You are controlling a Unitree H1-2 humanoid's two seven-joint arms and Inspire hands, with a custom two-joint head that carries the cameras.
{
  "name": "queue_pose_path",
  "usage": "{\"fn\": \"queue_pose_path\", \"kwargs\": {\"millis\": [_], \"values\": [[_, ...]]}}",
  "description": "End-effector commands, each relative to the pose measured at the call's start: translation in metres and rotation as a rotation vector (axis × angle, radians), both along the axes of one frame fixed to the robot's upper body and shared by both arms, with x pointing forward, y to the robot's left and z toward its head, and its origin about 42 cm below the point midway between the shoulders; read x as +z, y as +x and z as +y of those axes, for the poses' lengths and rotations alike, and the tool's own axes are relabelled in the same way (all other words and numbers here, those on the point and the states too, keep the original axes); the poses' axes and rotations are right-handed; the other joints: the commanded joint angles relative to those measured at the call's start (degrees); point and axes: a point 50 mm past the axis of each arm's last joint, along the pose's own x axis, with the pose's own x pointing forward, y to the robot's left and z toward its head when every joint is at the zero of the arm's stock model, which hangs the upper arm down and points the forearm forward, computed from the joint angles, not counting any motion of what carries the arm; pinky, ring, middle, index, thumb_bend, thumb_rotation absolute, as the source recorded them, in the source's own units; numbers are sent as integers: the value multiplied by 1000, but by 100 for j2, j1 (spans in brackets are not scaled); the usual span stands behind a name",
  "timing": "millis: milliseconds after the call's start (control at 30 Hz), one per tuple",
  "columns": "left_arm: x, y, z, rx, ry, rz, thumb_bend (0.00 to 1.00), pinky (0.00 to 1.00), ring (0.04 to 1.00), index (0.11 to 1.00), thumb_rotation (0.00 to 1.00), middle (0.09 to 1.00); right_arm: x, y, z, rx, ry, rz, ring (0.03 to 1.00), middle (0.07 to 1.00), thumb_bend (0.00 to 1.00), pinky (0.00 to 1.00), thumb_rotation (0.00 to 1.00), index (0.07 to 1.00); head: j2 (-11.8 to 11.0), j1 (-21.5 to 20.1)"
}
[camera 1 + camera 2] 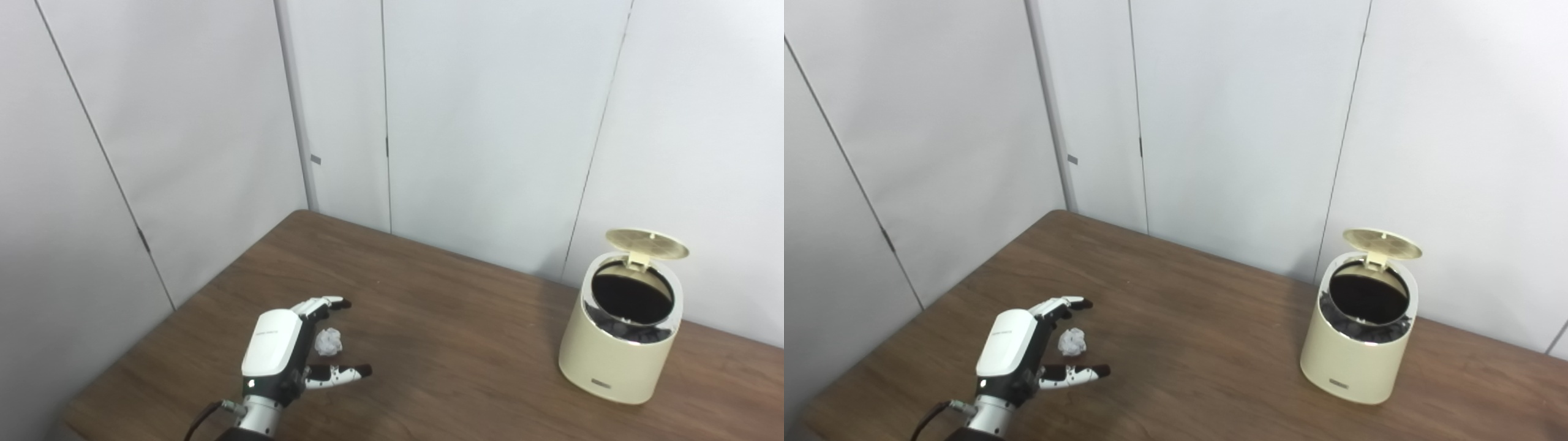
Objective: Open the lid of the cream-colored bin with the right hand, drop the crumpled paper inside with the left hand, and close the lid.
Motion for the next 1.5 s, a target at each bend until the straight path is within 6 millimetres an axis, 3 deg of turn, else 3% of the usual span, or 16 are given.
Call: {"fn": "queue_pose_path", "kwargs": {"millis": [0,367,500,667,967,1467], "values": [[14,4,1,3,48,-35,998,587,707,734,360,754,-31,-24,-2,-2,3,78,837,865,850,721,863,859,6,4],[8,6,3,41,67,0,1000,645,797,831,396,832,-32,-24,-4,-8,-2,79,815,844,899,678,877,841,21,-38],[4,6,5,62,85,3,1000,624,765,790,413,799,-32,-25,-4,-8,-13,80,807,841,908,661,889,841,35,-74],[-4,5,4,94,85,33,1000,527,657,725,412,729,-29,-26,-4,1,-18,75,795,831,933,640,899,831,50,-89],[-18,6,5,132,50,136,974,480,568,656,463,632,-30,-28,-6,8,-19,83,775,815,960,600,904,811,109,-115],[-42,10,25,161,48,282,969,543,640,694,462,687,-27,-32,-4,30,-41,82,754,800,993,568,921,795,160,-215]]}}
